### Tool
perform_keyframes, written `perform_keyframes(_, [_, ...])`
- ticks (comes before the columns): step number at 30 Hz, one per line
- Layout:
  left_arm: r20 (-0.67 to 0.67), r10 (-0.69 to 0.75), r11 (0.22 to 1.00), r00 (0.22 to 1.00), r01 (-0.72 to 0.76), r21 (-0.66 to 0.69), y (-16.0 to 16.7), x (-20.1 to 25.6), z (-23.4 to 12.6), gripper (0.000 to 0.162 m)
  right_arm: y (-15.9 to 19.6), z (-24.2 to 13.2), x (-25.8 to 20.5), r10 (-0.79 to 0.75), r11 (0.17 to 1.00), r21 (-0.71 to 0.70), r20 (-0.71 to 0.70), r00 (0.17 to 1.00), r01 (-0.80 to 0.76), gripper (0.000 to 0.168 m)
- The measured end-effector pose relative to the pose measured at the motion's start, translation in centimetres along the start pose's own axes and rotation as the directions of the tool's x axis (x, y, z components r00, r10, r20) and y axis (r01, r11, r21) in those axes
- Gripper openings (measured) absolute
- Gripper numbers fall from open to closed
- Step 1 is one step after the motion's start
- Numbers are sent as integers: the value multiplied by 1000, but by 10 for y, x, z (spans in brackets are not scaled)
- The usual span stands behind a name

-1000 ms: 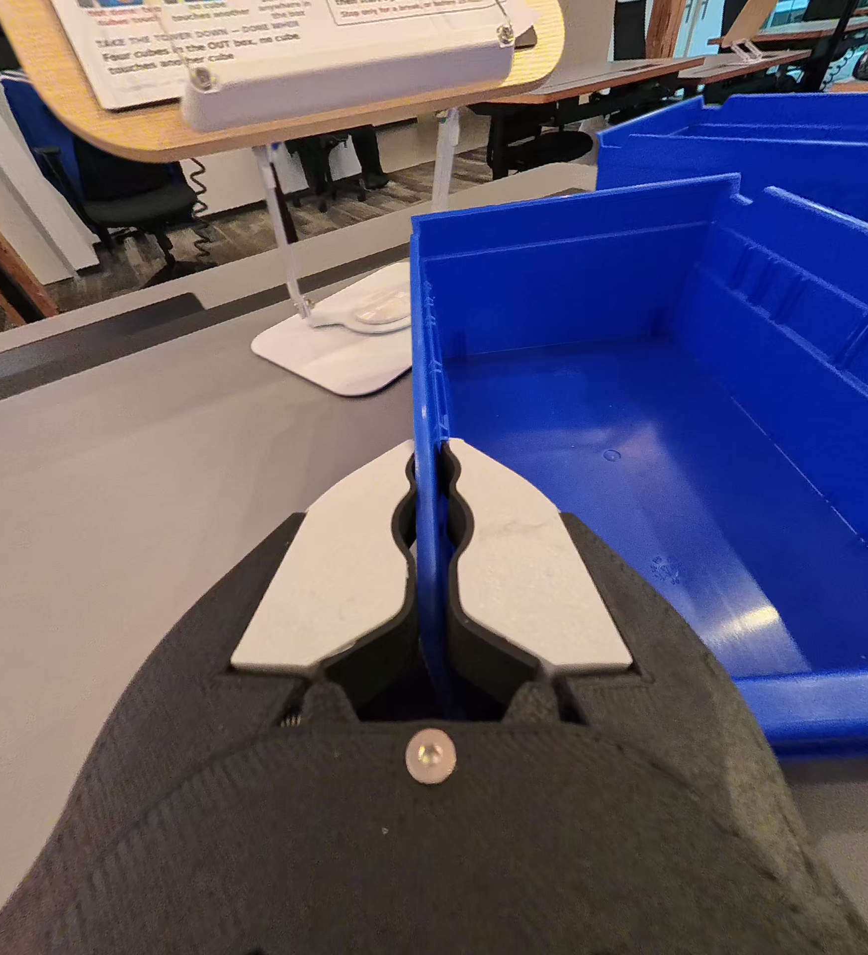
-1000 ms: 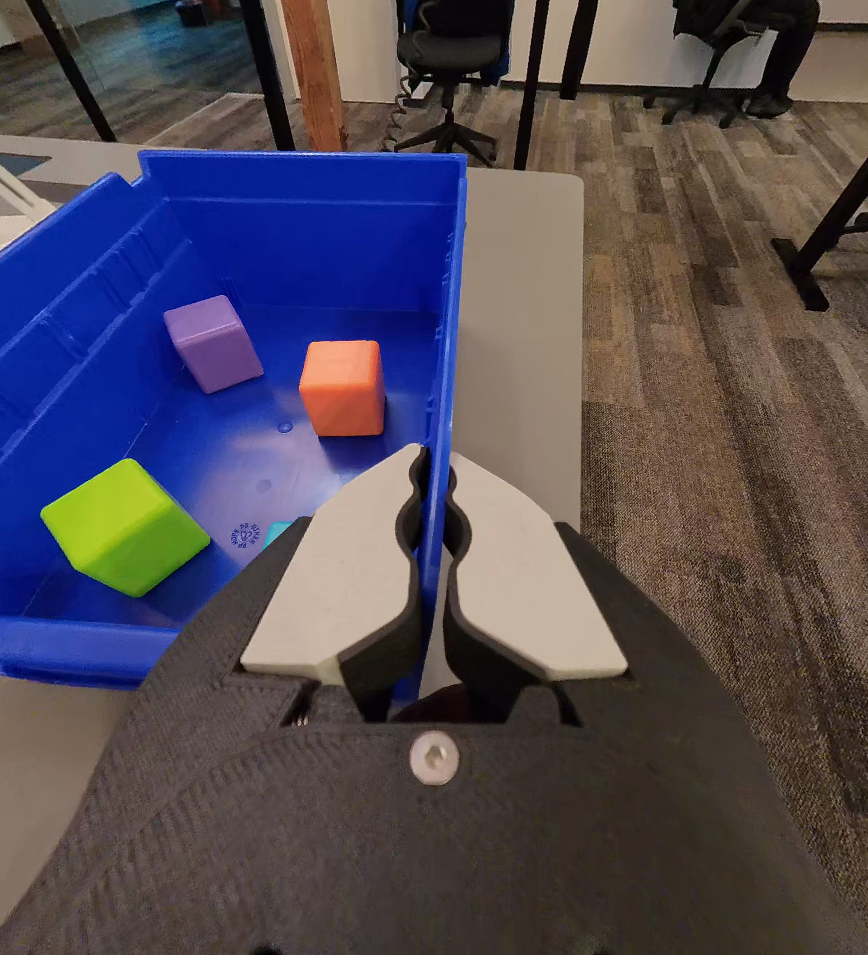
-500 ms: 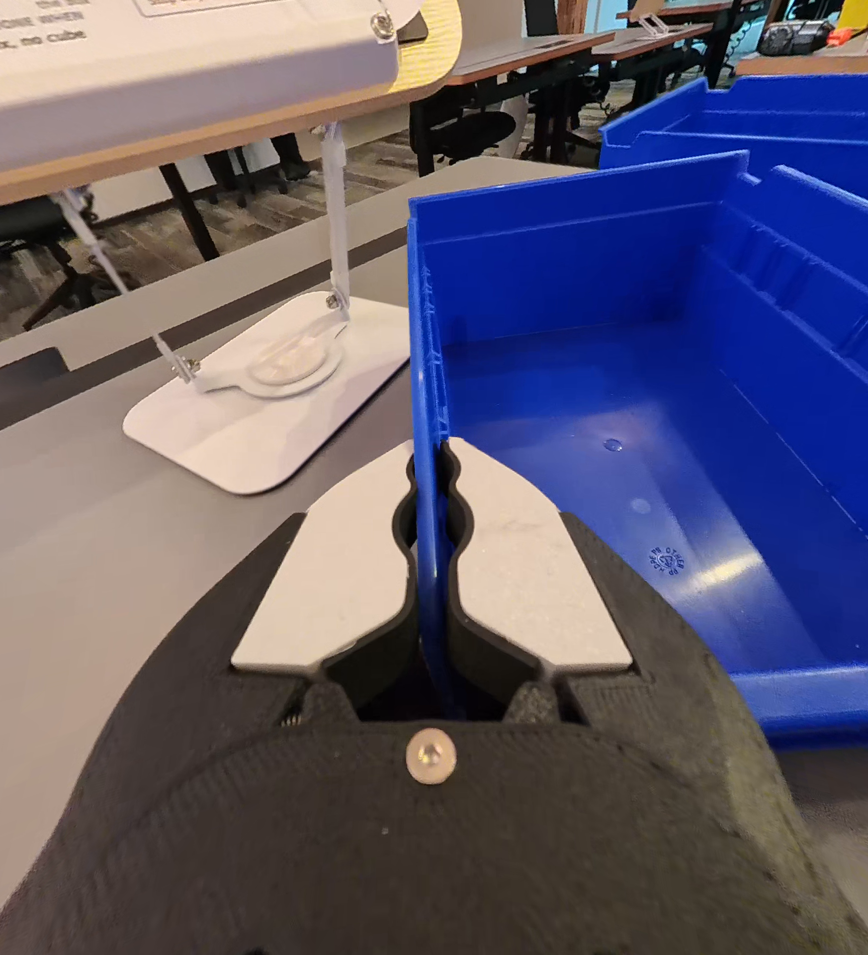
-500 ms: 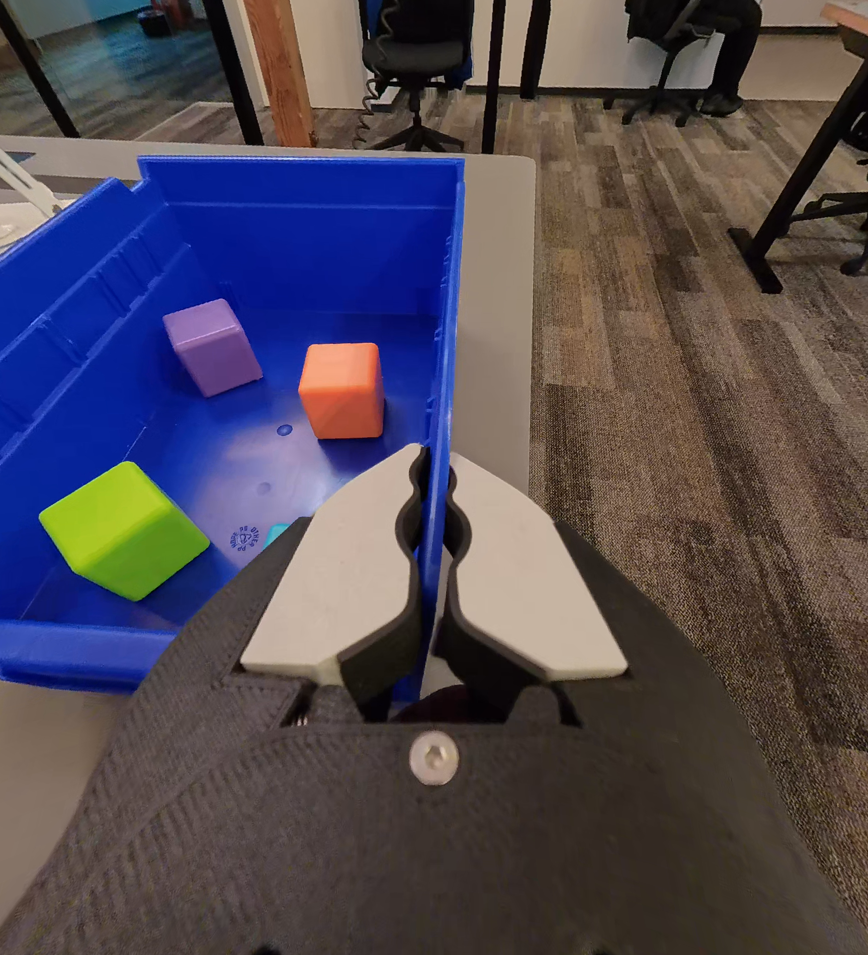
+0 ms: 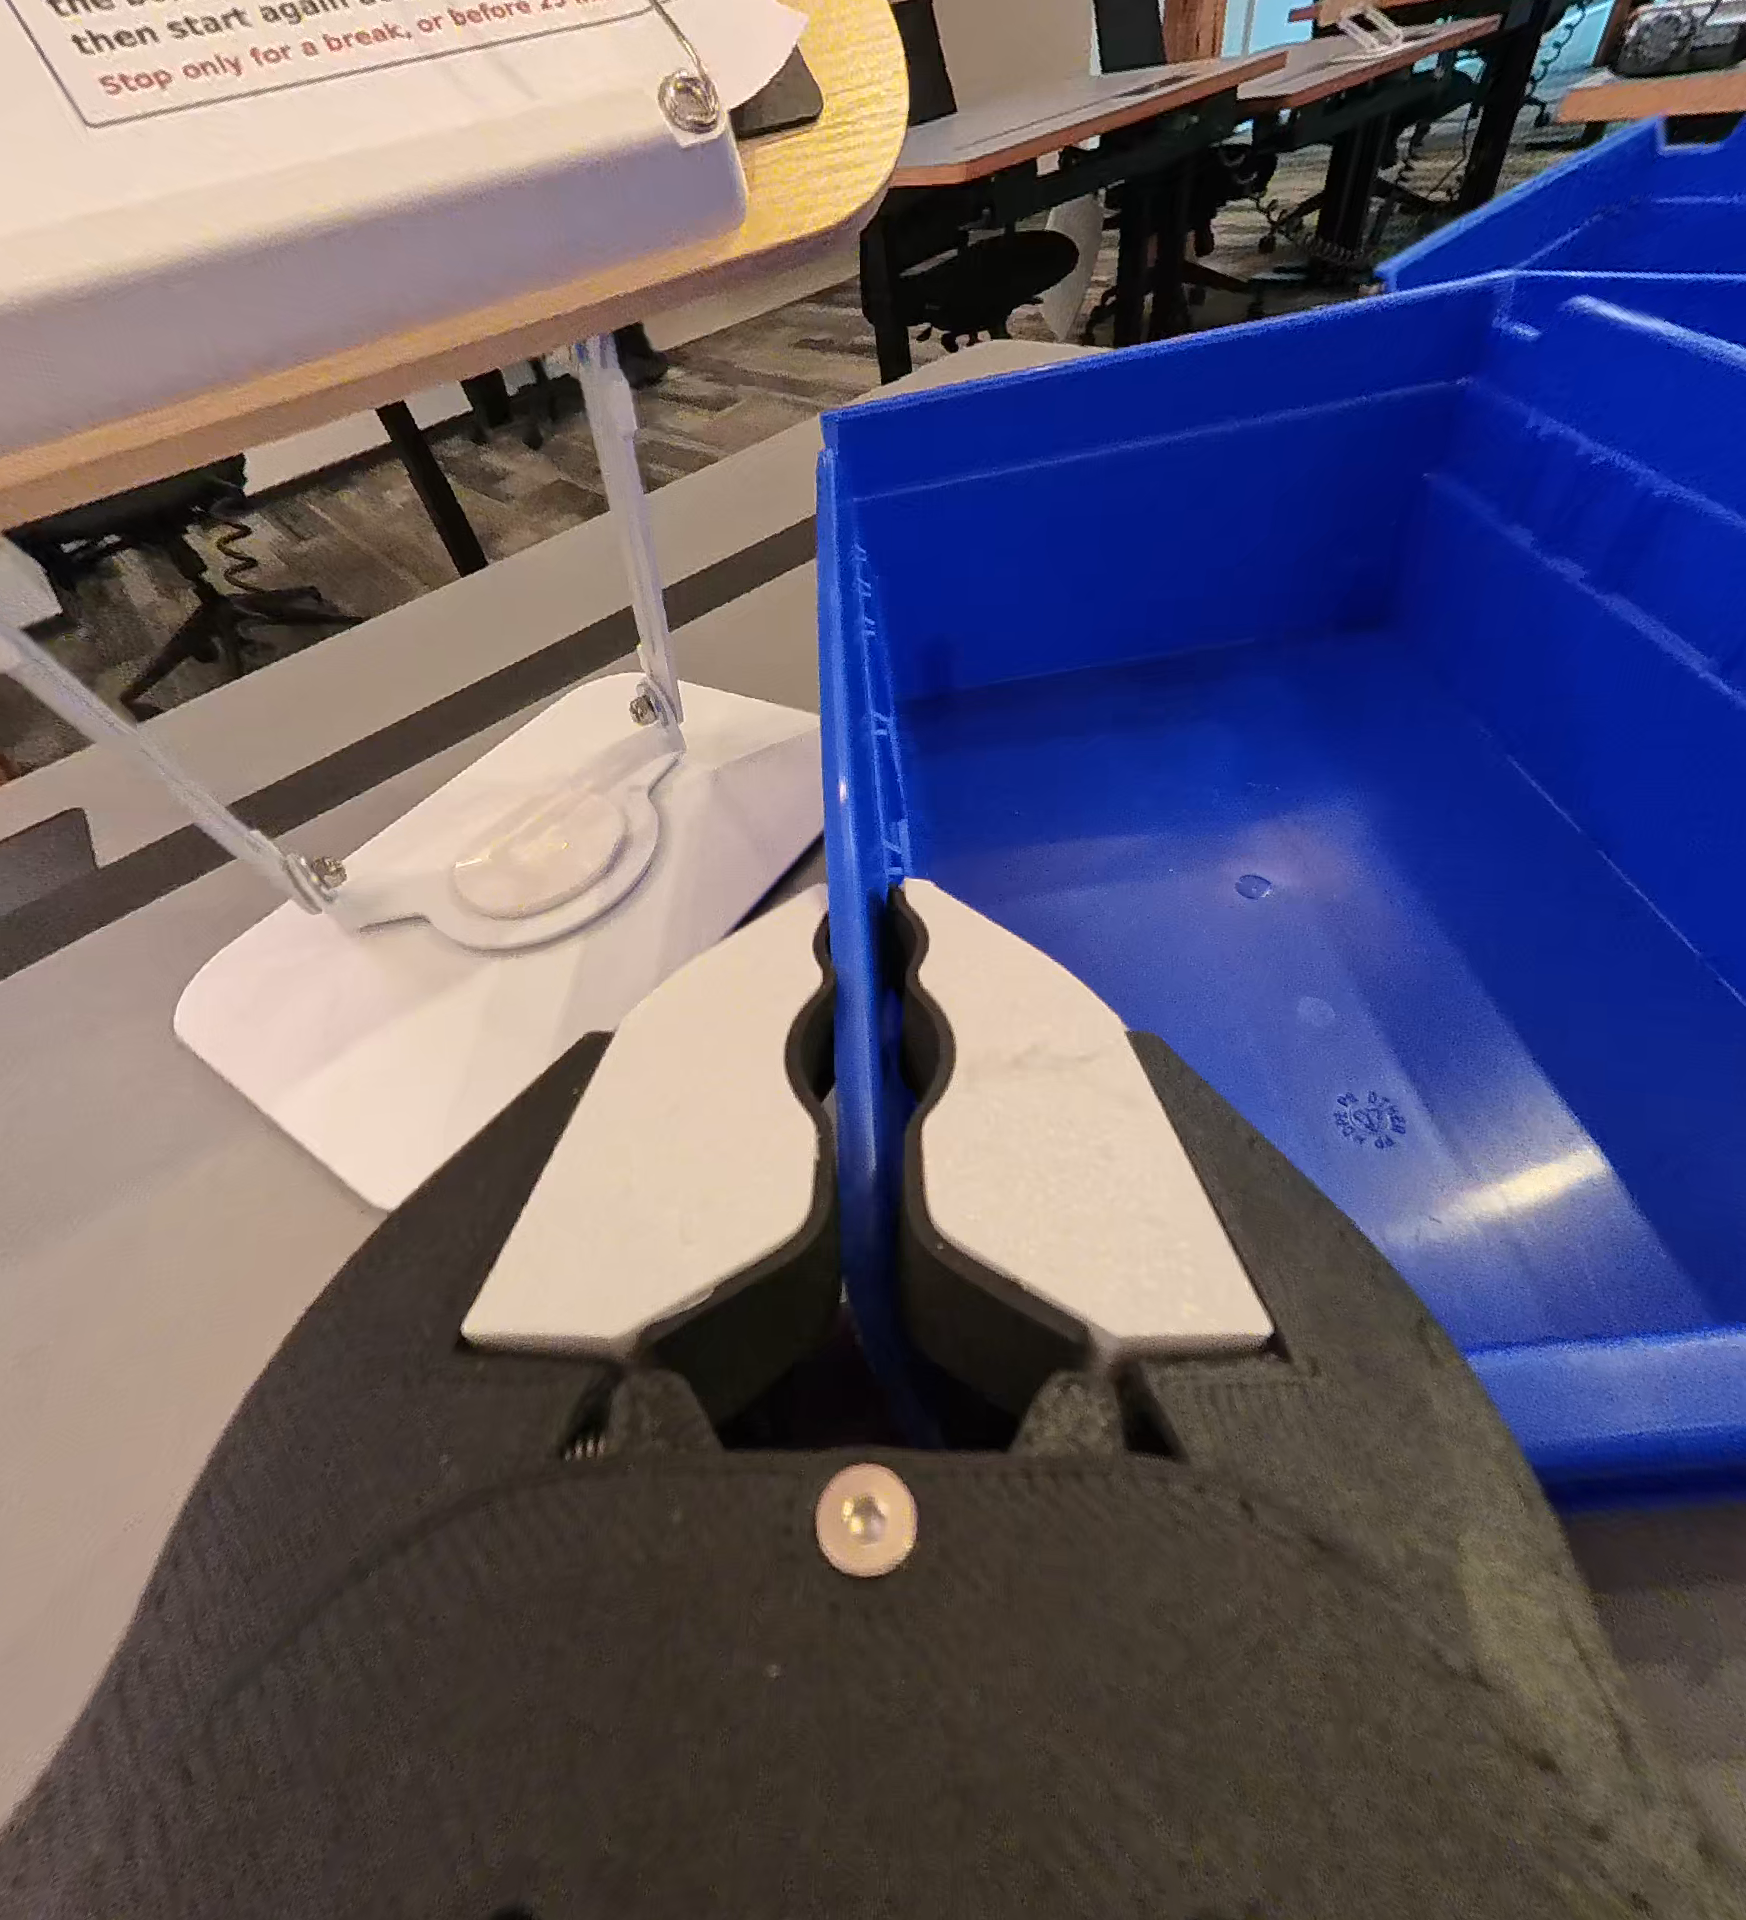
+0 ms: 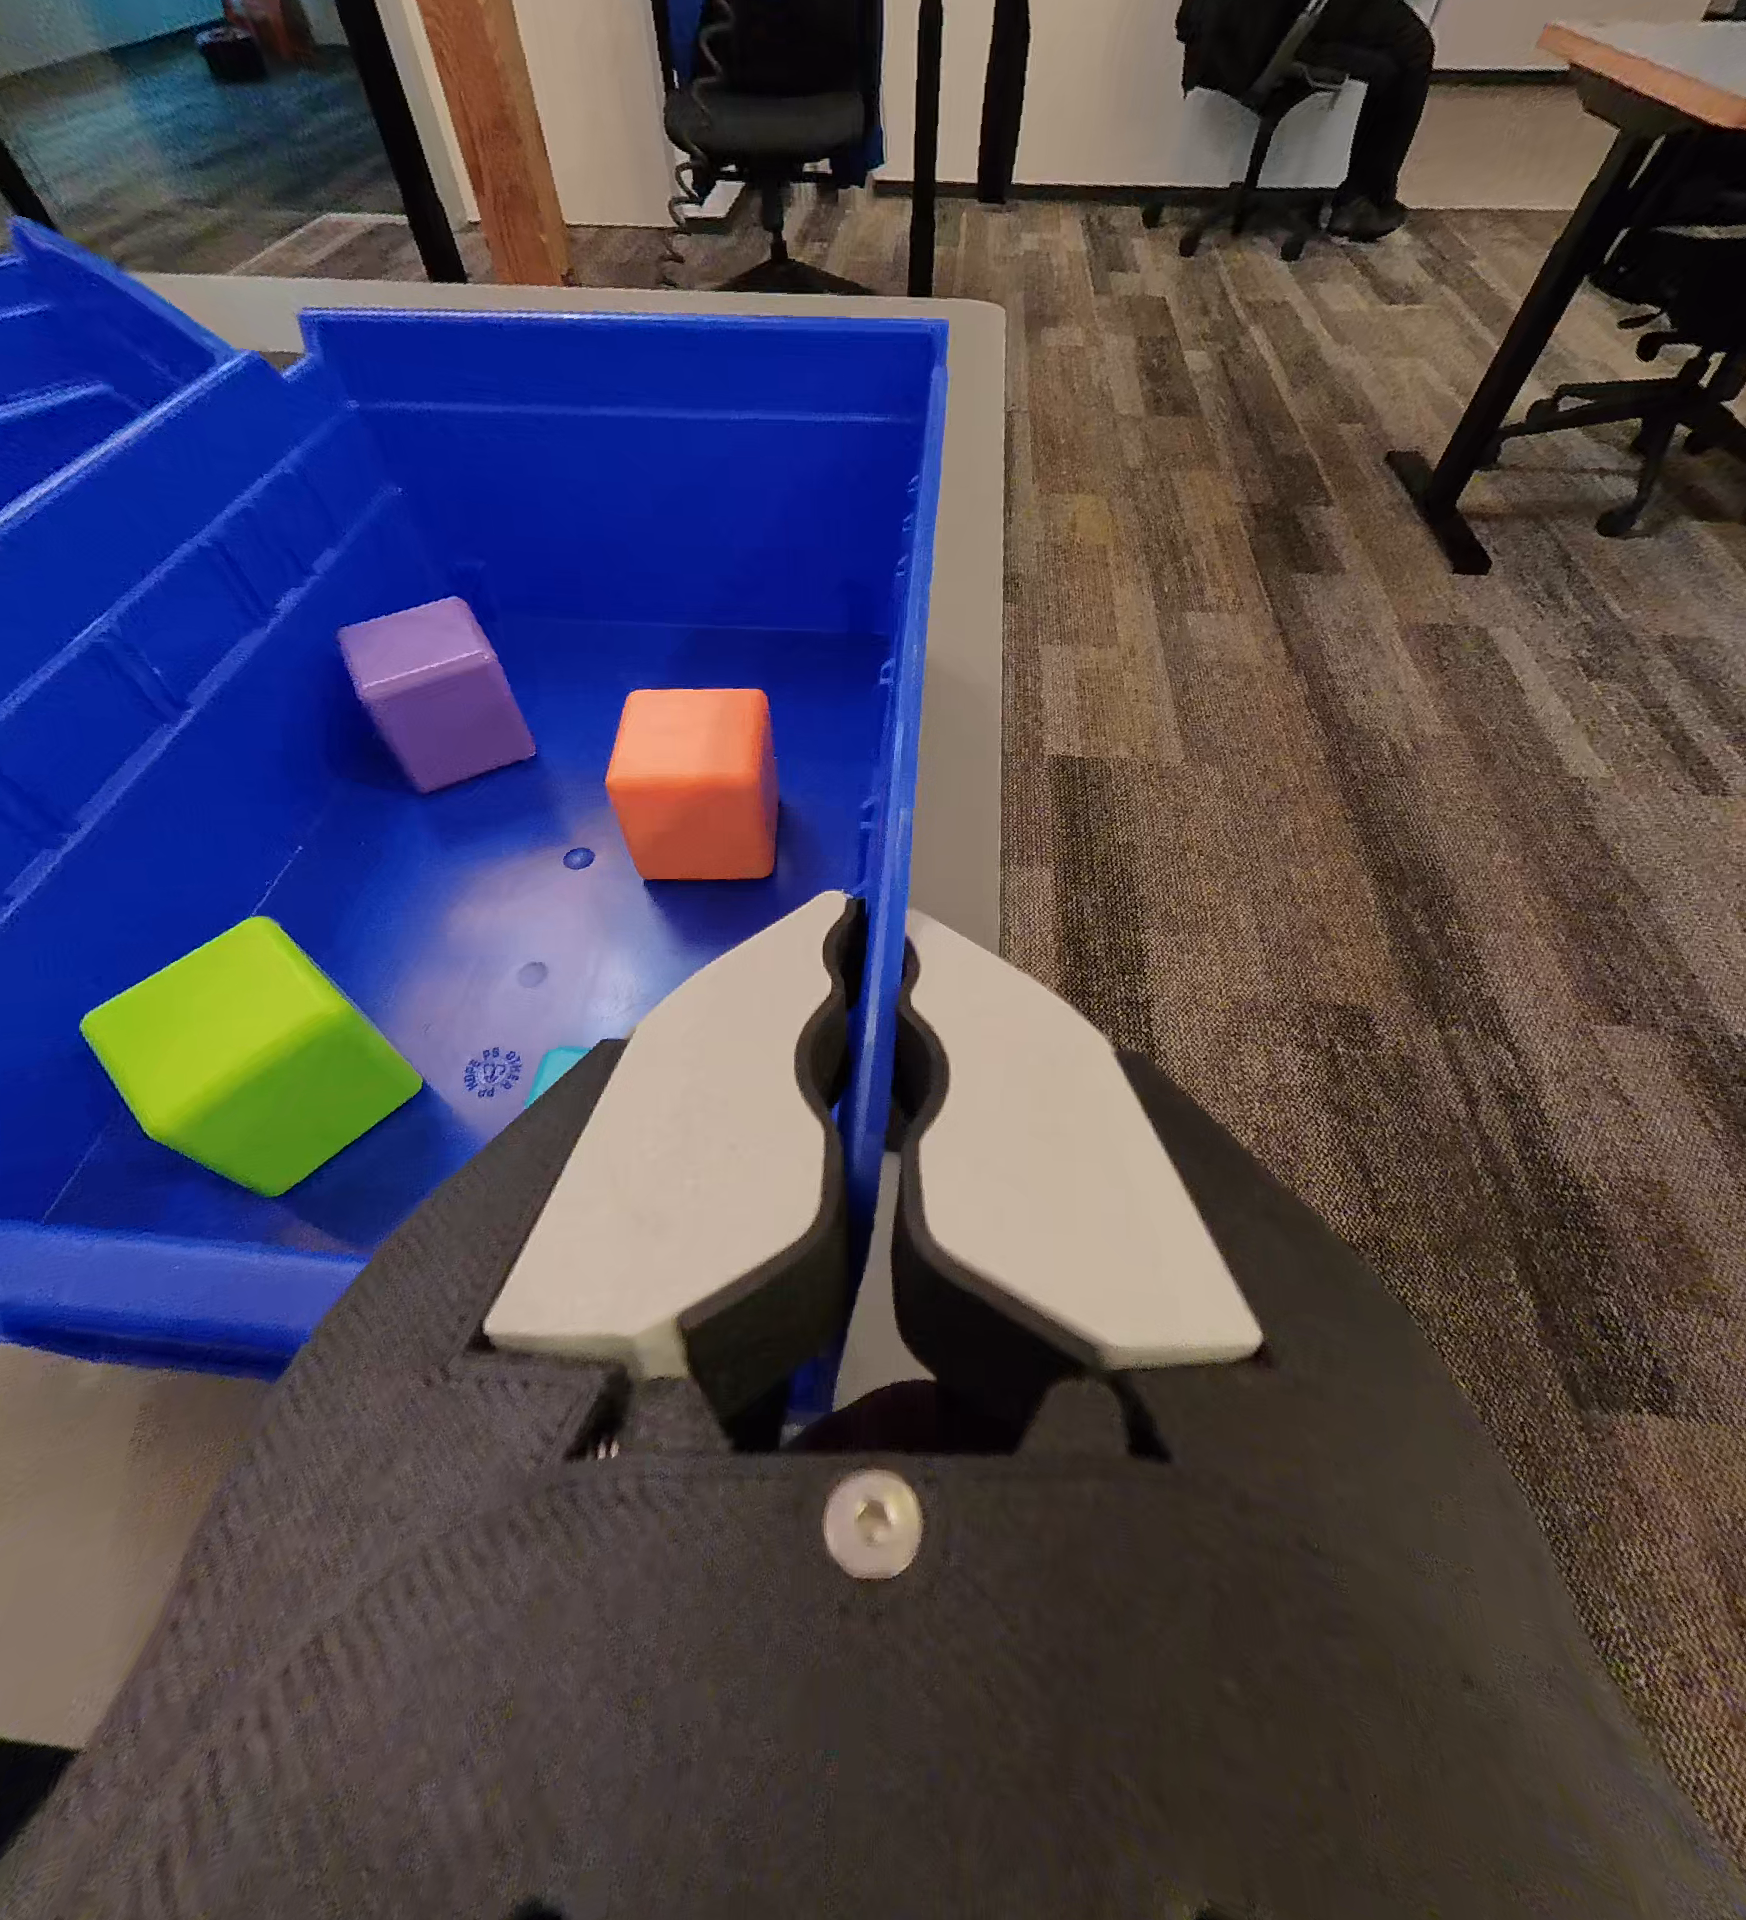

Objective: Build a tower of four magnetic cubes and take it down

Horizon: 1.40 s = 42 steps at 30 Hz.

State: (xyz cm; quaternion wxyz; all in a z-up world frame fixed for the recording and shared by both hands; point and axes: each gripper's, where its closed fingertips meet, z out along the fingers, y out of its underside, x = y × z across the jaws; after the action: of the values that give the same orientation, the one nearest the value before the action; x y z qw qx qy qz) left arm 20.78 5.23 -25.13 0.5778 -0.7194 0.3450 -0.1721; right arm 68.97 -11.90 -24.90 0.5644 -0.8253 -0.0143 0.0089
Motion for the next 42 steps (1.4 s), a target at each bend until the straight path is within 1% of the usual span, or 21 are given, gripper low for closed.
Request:
perform_keyframes(2, [2,-18,1000,1000,18,0,-2,0,7,6,1,-1,0,-8,1000,-2,-21,1000,8,3])
perform_keyframes(5, [15,11,1000,1000,-11,-5,-5,-1,17,7,1,-1,0,6,1000,2,-34,999,-6,2])
perform_keyframes(7, [17,-10,1000,1000,10,-5,-6,-3,23,7,1,-1,0,7,1000,-2,-33,999,-7,2])
perform_keyframes(14, [90,-29,1000,996,30,-5,-12,-6,45,7,0,1,1,3,1000,-5,-66,998,-4,3])
perform_keyframes(18, [89,-20,1000,996,19,7,-17,-1,58,7,-1,3,3,-5,1000,-7,-102,995,4,3])
perform_keyframes(23, [90,-32,999,995,31,13,-18,-5,64,7,-4,9,5,29,1000,3,-115,993,-29,3])
perform_keyframes(28, [135,-48,999,990,48,8,-20,-7,73,7,-9,21,8,25,1000,9,-149,989,-24,3])
perform_keyframes(31, [162,-34,999,986,33,7,-23,-5,81,7,-10,25,9,43,999,16,-152,988,-41,3])
perform_keyframes(36, [199,-44,999,979,45,2,-27,-6,92,8,-10,24,6,51,999,22,-161,986,-48,3])
perform_keyframes(42, [259,-57,998,964,60,-3,-31,-7,107,8,-8,19,-5,20,1000,23,-171,985,-16,3])
